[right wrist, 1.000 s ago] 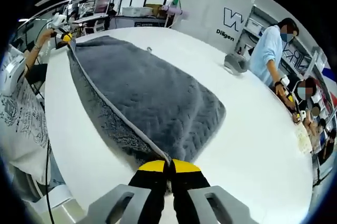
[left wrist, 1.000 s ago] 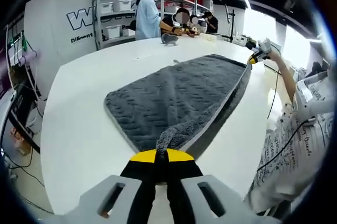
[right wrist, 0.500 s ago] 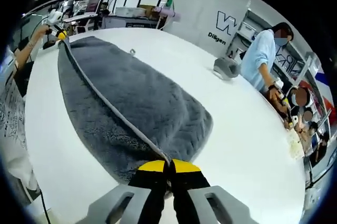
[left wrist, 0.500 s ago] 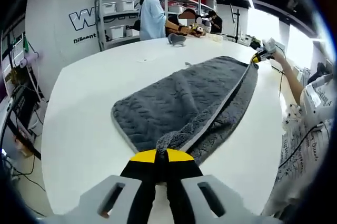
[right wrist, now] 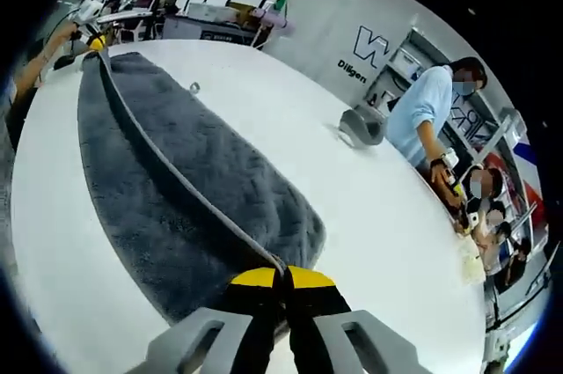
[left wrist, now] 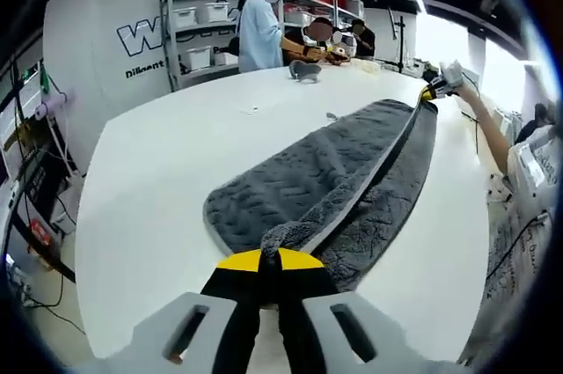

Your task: Fold the towel on the table until its edges align and the towel forms a compact rectangular stack.

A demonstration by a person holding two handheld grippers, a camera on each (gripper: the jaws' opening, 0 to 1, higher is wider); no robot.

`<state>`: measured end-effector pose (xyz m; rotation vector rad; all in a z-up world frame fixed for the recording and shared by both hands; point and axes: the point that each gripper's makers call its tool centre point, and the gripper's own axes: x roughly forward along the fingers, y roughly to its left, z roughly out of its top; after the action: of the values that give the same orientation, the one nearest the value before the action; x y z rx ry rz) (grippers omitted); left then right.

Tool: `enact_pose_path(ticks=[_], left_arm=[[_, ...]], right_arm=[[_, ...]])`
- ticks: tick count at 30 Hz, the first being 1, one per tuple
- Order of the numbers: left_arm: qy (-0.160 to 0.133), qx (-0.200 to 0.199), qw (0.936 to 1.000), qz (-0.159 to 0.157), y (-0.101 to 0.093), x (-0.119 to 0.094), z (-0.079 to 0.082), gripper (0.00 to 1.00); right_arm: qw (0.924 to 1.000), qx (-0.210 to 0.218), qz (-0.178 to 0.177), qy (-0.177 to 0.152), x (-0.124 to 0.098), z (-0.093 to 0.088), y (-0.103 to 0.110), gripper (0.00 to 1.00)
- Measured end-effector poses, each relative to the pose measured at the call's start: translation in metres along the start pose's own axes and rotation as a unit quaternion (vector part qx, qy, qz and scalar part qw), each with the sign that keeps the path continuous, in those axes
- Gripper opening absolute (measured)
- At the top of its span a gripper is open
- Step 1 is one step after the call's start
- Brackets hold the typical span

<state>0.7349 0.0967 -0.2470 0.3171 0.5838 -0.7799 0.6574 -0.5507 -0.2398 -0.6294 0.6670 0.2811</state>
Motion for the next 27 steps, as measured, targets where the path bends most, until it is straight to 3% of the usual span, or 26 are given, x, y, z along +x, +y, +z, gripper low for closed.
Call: enact_pose_path(ticks=[13, 27], left_arm=[[-0.012, 0.011, 0.9996, 0.024, 0.026, 0.014, 0.028, 0.06], [-0.023, 0.018, 0.9987, 0.042, 0.047, 0.041, 0.056, 0.06]], right_arm=[[0.9978, -0.031, -0.058, -0.007, 0.028, 0.034, -0.039, 0.03], [0.9959, -0.039, -0.081, -0.009, 0.055, 0.041, -0.062, 0.03]])
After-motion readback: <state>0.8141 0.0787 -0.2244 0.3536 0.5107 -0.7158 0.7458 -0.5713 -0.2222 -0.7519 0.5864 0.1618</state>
